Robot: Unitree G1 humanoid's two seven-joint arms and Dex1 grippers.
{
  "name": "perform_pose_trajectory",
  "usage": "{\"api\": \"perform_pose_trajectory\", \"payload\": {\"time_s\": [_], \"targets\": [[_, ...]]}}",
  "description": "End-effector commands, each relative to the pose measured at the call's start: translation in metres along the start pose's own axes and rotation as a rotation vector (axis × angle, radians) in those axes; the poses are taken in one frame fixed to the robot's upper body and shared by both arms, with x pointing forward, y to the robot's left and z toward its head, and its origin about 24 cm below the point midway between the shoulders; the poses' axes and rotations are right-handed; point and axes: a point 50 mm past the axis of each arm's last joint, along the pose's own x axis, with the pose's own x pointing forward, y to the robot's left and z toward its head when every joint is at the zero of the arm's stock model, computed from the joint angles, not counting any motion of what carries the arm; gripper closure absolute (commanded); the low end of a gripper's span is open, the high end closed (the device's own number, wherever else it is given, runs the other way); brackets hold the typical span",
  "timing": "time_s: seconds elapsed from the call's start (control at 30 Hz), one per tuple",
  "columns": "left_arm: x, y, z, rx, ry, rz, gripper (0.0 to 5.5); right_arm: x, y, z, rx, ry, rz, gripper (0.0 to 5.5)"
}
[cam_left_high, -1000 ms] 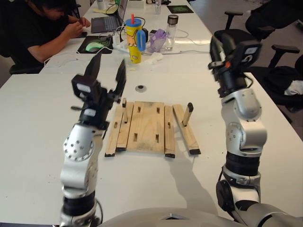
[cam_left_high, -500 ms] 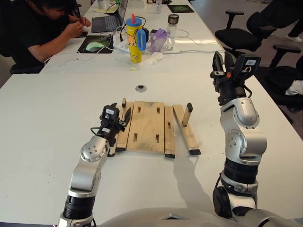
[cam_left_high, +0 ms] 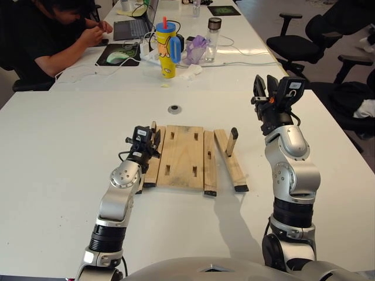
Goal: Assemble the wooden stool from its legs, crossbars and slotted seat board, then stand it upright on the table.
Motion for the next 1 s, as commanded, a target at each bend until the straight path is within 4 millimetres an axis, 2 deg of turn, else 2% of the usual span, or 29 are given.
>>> {"api": "perform_pose_trajectory", "payload": {"time_s": [0.03,0.13,0.27,0.4,0.5,0.53,0.6,0.7,0.87,1.0], "targets": [[0.006,0.001,0.011,0.039,-0.018,0.0,4.4,0.002,0.002,0.004,0.007,-0.026,-0.016,4.06],[0.008,0.003,0.015,0.061,-0.022,-0.006,4.8,0.002,0.001,0.004,0.009,-0.023,-0.036,4.06],[0.017,0.001,0.037,0.061,-0.094,-0.034,5.09,0.0,-0.006,0.003,-0.034,-0.018,-0.096,4.06],[0.017,0.008,0.088,0.032,-0.283,-0.074,5.09,0.001,-0.013,0.005,-0.023,-0.024,-0.094,4.06],[0.015,0.025,0.117,-0.074,-0.391,-0.137,5.09,0.008,-0.017,-0.001,0.037,0.005,-0.005,4.06],[0.015,0.031,0.122,-0.114,-0.397,-0.183,5.09,0.01,-0.017,-0.001,0.089,0.006,0.047,3.89],[0.016,0.049,0.136,-0.216,-0.437,-0.298,5.09,0.011,-0.016,0.004,0.309,0.014,0.241,3.63],[0.017,0.065,0.156,-0.387,-0.493,-0.479,5.09,0.006,-0.022,0.02,0.557,-0.022,0.468,3.15],[0.011,0.069,0.177,-0.59,-0.514,-0.735,5.09,-0.005,-0.015,0.03,0.722,0.089,0.783,2.31],[0.0,0.062,0.182,-0.737,-0.495,-0.96,5.09,-0.011,-0.009,0.031,0.757,0.186,0.918,1.73]]}}
